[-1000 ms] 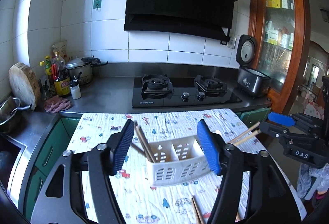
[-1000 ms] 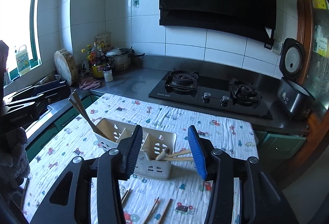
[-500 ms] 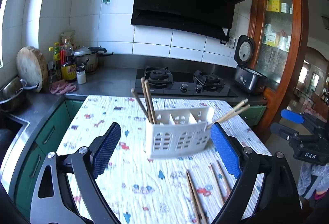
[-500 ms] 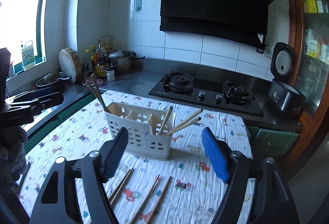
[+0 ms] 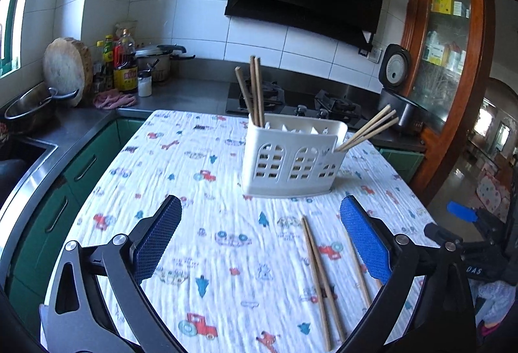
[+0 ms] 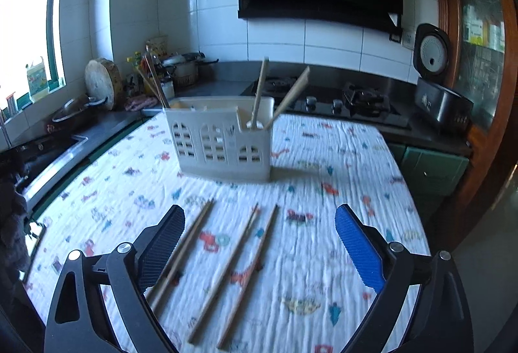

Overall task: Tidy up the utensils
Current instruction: 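Move both open tools back down to the remaining loose chopsticks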

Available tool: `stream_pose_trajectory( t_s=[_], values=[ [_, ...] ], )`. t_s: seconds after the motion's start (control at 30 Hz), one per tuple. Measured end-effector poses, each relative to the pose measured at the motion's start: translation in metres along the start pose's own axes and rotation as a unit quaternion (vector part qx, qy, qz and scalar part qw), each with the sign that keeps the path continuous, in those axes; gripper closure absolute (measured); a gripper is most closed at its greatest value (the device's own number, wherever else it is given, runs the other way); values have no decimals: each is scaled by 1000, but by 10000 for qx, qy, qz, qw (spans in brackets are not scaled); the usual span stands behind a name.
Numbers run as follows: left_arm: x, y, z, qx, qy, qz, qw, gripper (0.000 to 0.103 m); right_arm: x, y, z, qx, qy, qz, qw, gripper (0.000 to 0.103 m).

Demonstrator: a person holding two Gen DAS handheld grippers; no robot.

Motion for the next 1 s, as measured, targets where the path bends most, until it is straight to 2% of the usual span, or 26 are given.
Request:
stream_pose_trajectory(
  t_s=[0.23,0.4,0.47,0.67,0.8,1.0],
  values=[
    [-24,-2,18,381,-22,39,9993,6,-43,8,26,-207,-275,313,9989,15],
    [-40,-4,28,505,-59,123,9986,6,-66,23,36,-130,-182,617,9978,30],
    [-46,-4,33,566,-51,171,9982,6,-72,30,38,-27,-69,761,9971,40],
    [-53,-5,46,649,-151,226,9975,6,-84,53,36,232,403,1130,9925,62],
    [-55,-5,51,665,-222,233,9973,6,-87,64,32,376,793,1279,9879,71],
    [-65,-2,56,695,-250,328,9967,6,-85,75,36,317,885,1383,9859,83]
  ],
)
Point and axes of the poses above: each gripper's, at about its wrist camera, not at the fingertips, and y roughly the way its jaws point, z to its left, x to its top, the point moved 6 cm from there along y, roughly the way its jaws point, and after that the axes turned 13 degrees about -y, right-handed, at the moved point
